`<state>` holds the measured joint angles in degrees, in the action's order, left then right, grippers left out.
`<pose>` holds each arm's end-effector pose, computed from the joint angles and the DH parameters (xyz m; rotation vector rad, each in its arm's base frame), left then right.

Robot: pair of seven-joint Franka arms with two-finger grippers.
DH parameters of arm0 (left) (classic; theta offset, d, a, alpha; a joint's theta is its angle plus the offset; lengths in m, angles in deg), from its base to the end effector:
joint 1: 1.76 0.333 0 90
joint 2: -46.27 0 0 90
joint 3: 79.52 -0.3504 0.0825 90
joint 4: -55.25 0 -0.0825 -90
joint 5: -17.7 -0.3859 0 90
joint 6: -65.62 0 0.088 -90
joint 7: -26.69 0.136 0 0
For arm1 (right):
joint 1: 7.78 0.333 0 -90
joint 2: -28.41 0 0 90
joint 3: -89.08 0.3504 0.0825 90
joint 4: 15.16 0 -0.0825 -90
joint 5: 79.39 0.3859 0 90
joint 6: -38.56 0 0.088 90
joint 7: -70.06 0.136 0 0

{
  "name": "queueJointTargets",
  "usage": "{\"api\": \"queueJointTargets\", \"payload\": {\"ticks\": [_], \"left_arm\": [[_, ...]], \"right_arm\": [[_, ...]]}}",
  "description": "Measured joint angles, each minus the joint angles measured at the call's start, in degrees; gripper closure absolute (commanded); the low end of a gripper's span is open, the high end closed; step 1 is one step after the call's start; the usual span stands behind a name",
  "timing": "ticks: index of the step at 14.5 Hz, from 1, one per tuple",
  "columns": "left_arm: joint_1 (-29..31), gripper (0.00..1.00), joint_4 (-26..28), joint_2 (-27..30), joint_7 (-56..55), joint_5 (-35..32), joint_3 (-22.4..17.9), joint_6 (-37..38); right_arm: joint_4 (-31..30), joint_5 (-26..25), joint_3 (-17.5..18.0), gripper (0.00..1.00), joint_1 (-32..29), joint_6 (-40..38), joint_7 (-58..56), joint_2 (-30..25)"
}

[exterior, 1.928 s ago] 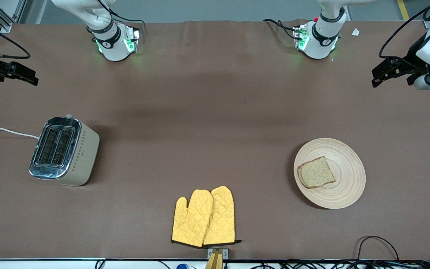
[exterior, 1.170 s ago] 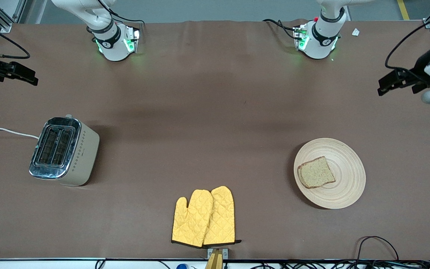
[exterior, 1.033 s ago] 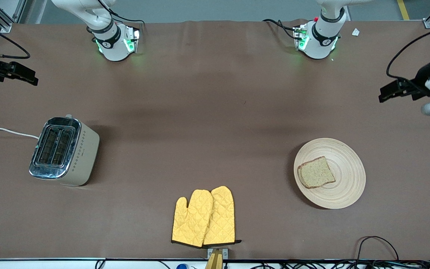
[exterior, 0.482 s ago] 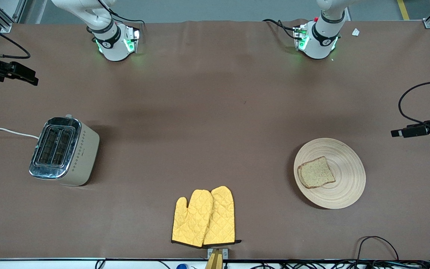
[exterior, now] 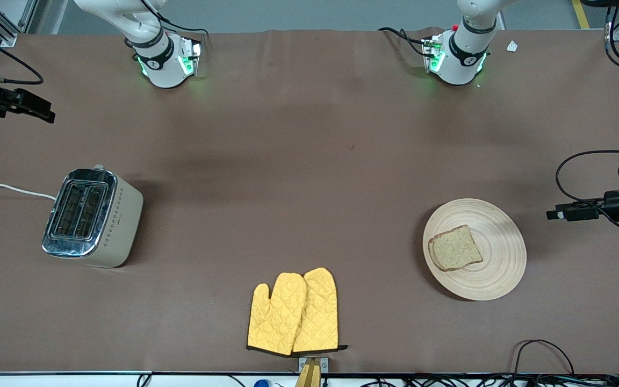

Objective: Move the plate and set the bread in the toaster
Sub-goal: 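Lower the left gripper toward the wooden plate's rim, then grip the wooden plate's rim with the left gripper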

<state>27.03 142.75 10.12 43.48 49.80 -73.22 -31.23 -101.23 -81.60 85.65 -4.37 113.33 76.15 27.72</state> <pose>0.6398 0.2049 0.2832 2.3819 0.3724 -0.2857 0.5177 -0.0064 0.6479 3.0767 -0.1744 -0.2827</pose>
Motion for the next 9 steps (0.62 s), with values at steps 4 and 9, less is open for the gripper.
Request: {"api": "queueJointTargets", "payload": {"ticks": [4,9], "left_arm": [[1.22,0.03,-0.5,-3.84,3.49,3.28,0.03,-2.27],[1.63,0.12,-0.52,-8.3,9.64,8.75,0.03,-6.04]], "right_arm": [[0.0,0.0,0.0,0.0,0.0,-0.01,0.0,0.0],[0.0,0.0,-0.03,0.0,-0.02,-0.03,0.0,0.0]]}}
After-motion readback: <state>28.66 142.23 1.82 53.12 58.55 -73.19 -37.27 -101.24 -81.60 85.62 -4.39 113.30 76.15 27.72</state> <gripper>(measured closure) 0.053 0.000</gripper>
